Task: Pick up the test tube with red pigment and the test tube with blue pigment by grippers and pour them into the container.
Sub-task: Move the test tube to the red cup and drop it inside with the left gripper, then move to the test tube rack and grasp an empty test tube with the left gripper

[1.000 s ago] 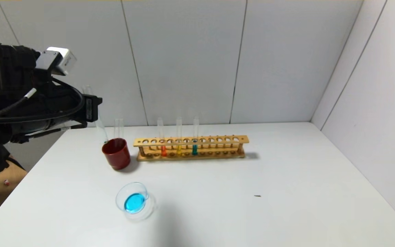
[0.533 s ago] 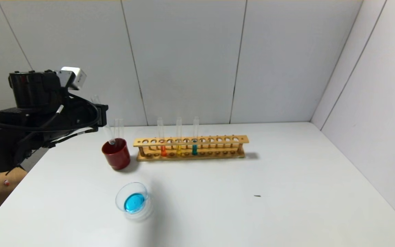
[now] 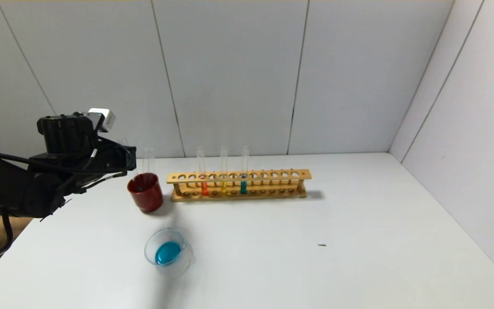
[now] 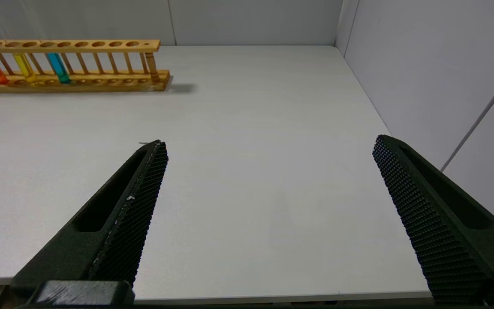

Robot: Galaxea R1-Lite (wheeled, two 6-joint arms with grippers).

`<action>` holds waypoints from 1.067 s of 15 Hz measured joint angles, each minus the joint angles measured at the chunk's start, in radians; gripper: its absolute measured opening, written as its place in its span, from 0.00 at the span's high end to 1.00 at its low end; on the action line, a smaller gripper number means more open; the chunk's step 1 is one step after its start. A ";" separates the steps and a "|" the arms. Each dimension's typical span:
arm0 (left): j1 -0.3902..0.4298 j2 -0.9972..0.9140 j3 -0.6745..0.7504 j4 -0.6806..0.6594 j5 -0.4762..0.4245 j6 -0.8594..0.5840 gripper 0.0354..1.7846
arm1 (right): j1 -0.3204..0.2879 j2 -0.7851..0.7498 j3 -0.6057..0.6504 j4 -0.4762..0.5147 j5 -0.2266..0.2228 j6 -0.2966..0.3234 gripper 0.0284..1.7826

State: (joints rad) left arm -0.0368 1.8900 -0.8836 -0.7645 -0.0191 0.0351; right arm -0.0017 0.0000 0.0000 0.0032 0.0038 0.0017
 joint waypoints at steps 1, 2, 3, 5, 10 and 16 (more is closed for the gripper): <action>0.003 0.008 0.009 -0.009 -0.018 0.001 0.84 | 0.000 0.000 0.000 0.000 0.000 0.000 0.02; 0.006 0.014 0.015 -0.010 -0.029 0.001 0.84 | 0.000 0.000 0.000 0.000 0.000 0.000 0.02; 0.006 0.021 0.020 -0.011 -0.032 0.002 0.84 | 0.000 0.000 0.000 0.000 0.000 0.000 0.02; 0.006 0.037 0.029 -0.011 -0.035 0.002 0.84 | 0.000 0.000 0.000 0.000 0.000 0.000 0.02; 0.009 0.053 0.032 -0.015 -0.047 0.001 0.65 | 0.000 0.000 0.000 0.000 0.000 0.000 0.02; 0.007 0.046 0.034 -0.016 -0.045 0.010 0.13 | 0.000 0.000 0.000 0.000 0.000 0.000 0.02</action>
State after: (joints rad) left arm -0.0298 1.9362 -0.8496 -0.7806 -0.0645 0.0455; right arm -0.0017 0.0000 0.0000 0.0032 0.0038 0.0017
